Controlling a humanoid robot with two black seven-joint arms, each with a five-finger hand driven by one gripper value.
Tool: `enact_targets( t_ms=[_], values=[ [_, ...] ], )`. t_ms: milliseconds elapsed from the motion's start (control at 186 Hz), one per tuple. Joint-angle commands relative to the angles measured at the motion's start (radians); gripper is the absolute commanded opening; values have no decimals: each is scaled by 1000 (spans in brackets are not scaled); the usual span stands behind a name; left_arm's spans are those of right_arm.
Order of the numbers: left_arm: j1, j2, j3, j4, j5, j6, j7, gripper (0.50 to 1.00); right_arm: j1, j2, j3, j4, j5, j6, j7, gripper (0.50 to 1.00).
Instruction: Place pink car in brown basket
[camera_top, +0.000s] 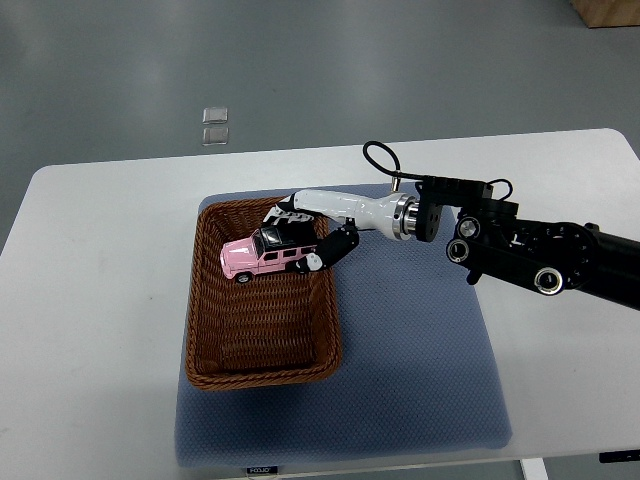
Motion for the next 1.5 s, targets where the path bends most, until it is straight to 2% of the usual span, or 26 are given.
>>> enact_targets(
  t_ms=[0,343,354,359,365,370,392,413,461,467,477,687,810,966,1068,1266,1497],
  values=[
    [0,0,0,0,0,0,0,1000,-6,33,-17,-24,-6,-18,0,500],
    [0,0,0,0,0,0,0,1000,-31,87,-47,-88,-17,-58,0,500],
    [0,0,0,0,0,0,0,1000,-31,87,-48,-91,-17,-59,0,507],
    [0,0,0,0,0,0,0,1000,-32,87,-50,-96,-17,-59,0,535],
    [0,0,0,0,0,0,0,1000,-32,87,-50,-96,-17,-59,0,535],
    [0,0,0,0,0,0,0,1000,-32,87,-51,-97,-17,-59,0,561],
    [0,0,0,0,0,2,0,1000,-32,87,-57,-102,-17,-59,0,596],
    [0,0,0,0,0,0,0,1000,-32,89,-62,-105,-17,-59,0,617],
    [0,0,0,0,0,0,0,1000,-32,89,-62,-105,-17,-59,0,617],
    [0,0,0,0,0,0,0,1000,-34,89,-66,-110,-17,-59,0,710],
    [0,0,0,0,0,0,0,1000,-34,89,-68,-110,-17,-59,0,721],
    [0,0,0,2,0,0,0,1000,-31,87,-65,-110,-10,-58,0,827],
    [0,0,0,0,0,0,0,1000,-26,73,-30,-110,12,-64,2,844],
    [0,0,0,0,0,0,0,1000,-45,64,174,-108,98,-61,0,860],
    [0,0,0,2,0,0,0,1000,-112,47,326,-110,214,-64,0,893],
    [0,0,0,0,0,0,0,1000,-261,43,653,-108,463,-51,0,911],
    [0,0,2,0,0,0,0,1000,-378,56,768,-108,822,-50,5,911]
  ],
)
